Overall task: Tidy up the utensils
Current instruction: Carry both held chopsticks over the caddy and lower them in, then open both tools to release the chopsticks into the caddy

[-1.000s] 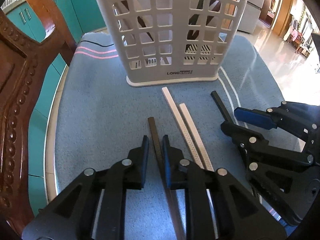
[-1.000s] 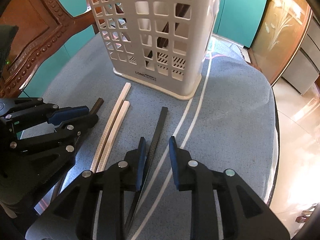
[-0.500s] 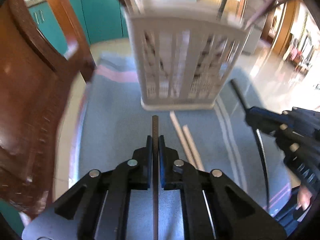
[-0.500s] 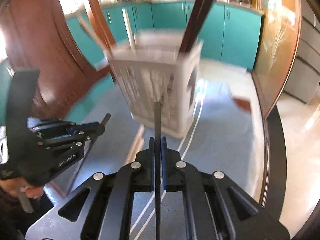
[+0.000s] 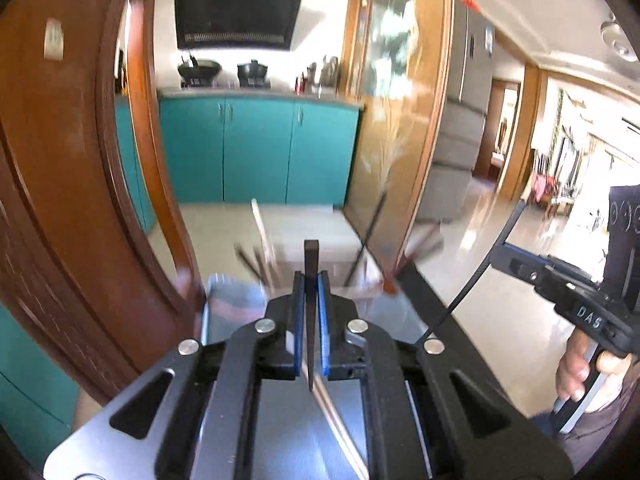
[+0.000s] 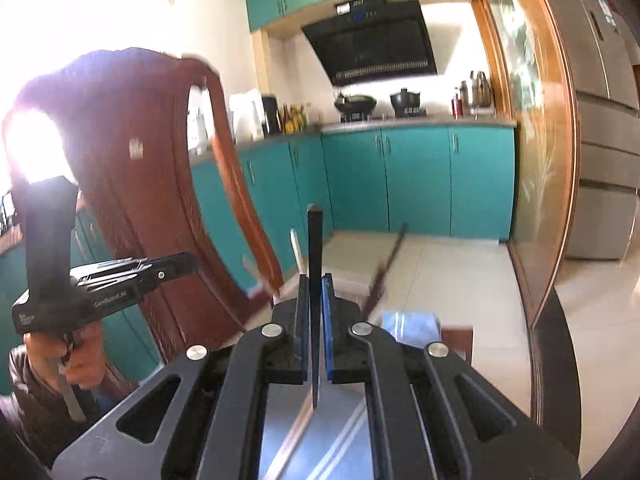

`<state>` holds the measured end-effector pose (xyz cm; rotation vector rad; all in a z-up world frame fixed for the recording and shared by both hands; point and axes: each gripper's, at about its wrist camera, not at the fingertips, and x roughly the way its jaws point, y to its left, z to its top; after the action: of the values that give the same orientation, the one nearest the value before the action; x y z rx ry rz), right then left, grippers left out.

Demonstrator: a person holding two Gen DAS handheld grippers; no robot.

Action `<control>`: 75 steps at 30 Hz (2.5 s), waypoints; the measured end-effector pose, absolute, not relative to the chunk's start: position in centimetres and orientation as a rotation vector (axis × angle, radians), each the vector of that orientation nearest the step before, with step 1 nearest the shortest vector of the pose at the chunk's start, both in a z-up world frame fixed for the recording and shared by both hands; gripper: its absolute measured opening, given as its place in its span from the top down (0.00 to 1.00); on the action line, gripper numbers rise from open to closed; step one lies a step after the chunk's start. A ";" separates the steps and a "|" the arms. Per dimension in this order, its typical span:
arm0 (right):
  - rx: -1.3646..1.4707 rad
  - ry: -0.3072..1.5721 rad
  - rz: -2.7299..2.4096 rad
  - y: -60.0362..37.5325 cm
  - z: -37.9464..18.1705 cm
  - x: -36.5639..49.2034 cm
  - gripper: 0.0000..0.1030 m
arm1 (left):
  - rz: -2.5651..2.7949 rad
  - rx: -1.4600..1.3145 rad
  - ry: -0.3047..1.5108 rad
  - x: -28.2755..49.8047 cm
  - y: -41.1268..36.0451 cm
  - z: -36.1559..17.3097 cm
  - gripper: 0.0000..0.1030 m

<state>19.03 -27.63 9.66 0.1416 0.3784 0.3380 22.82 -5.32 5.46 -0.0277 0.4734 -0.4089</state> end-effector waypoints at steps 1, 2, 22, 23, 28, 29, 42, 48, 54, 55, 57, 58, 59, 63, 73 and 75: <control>0.154 0.356 0.341 -27.7 10.6 19.5 0.94 | -0.405 -0.045 0.458 23.2 -5.2 6.8 0.93; 0.167 0.334 0.341 -27.8 11.3 20.0 0.94 | -0.406 -0.061 0.446 23.0 -5.0 8.0 0.93; 0.157 0.269 0.136 -25.3 7.8 28.9 0.94 | -0.174 -0.224 0.307 32.0 -4.0 9.5 0.93; 0.150 0.271 0.134 -25.2 7.6 28.9 0.94 | -0.167 -0.216 0.318 32.5 -4.2 9.0 0.93; 0.126 0.283 0.123 -24.8 7.2 28.5 0.94 | -0.153 -0.174 0.393 34.1 -5.7 6.6 0.93; 0.121 0.286 0.120 -24.9 7.1 28.3 0.94 | -0.153 -0.169 0.400 34.2 -5.8 6.5 0.93; 0.084 0.174 0.152 -25.2 9.2 23.3 0.85 | -0.173 -0.134 0.347 31.1 -6.0 5.9 0.91; 0.033 0.168 0.448 -23.1 7.8 19.7 0.81 | -0.166 -0.157 0.282 28.5 -4.9 6.1 0.80; 0.002 0.588 0.461 -21.1 -2.6 23.9 0.81 | -0.165 -0.123 0.293 27.4 -4.6 4.4 0.79; 0.021 0.689 0.426 -21.1 -4.9 25.1 0.81 | -0.166 -0.105 0.311 27.5 -4.8 3.7 0.79; 0.048 0.846 0.384 -20.8 -8.5 26.8 0.81 | -0.175 -0.083 0.356 27.6 -4.8 2.0 0.79; 0.049 0.904 0.376 -20.6 -10.1 27.2 0.81 | -0.180 -0.076 0.385 27.7 -4.9 1.0 0.79; 0.040 0.962 0.364 -20.2 -11.6 27.6 0.81 | -0.186 -0.072 0.418 28.0 -4.8 0.1 0.79; -0.008 1.070 0.338 -18.8 -14.7 27.8 0.81 | -0.215 -0.057 0.552 29.1 -4.8 -3.7 0.79; -0.075 1.117 0.319 -18.2 -14.8 28.1 0.84 | -0.191 0.050 0.672 30.1 -5.9 -7.2 0.79; -0.101 1.118 0.304 -18.4 -14.9 27.5 0.85 | -0.193 0.052 0.700 30.3 -5.9 -7.9 0.78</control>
<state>27.51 -18.36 -14.92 -0.1008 1.1184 0.3035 30.35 -5.92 -7.86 0.0520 0.6998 -0.1931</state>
